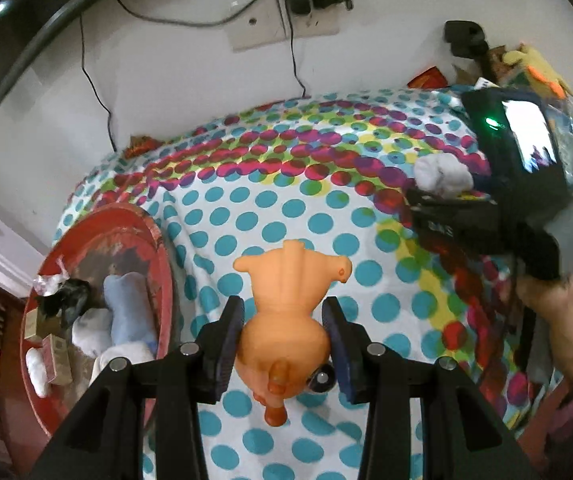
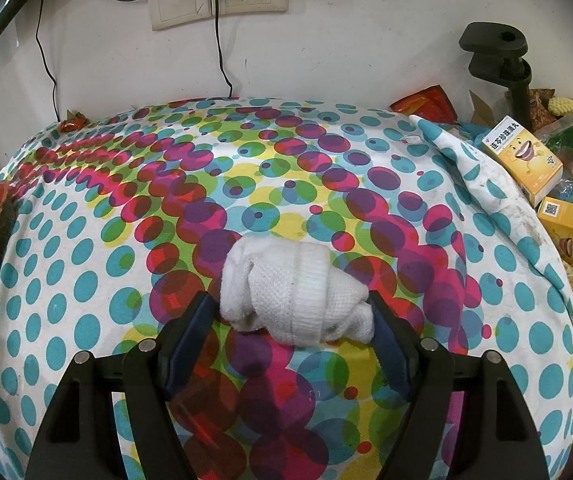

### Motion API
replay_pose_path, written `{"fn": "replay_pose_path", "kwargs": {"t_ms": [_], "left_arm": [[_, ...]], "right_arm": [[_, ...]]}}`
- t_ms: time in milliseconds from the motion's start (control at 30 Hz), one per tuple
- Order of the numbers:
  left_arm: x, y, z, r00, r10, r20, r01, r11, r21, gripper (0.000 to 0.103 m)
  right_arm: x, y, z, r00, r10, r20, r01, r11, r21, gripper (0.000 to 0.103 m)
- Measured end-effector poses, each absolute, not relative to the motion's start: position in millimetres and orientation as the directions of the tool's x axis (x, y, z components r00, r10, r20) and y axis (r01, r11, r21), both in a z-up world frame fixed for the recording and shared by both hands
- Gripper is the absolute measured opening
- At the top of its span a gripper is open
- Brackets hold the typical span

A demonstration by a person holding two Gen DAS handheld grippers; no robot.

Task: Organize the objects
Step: 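Carry the orange toy into the red tray and open the left tool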

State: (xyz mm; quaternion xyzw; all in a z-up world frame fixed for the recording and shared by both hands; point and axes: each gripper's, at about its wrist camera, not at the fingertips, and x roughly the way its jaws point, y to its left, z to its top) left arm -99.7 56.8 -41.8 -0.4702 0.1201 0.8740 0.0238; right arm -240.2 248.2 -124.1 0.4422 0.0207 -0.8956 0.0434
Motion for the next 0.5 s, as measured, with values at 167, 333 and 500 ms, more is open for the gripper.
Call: {"fn": "replay_pose_path", "kwargs": {"t_ms": [167,333,500], "left_arm": [[-83,49,-41,-0.563,-0.062,-0.824,-0.124,-0.980,0.158,0.041],[-77,30,-39,-0.581,-0.095,-0.808,-0.065,-0.985,0.162,0.041],[-73,4,-34,-0.591,-0.134,-0.796,-0.006,-0.985,0.170,0.041]], "right_arm": [[-240,248,-124,-0.605,-0.059,-0.794,0.096,-0.995,0.001,0.075],[-240,248,-124,-0.605,-0.059,-0.794,0.096,-0.995,0.001,0.075],[-240,248,-124,-0.605,-0.059,-0.794,0.096,-0.995,0.001,0.075]]}}
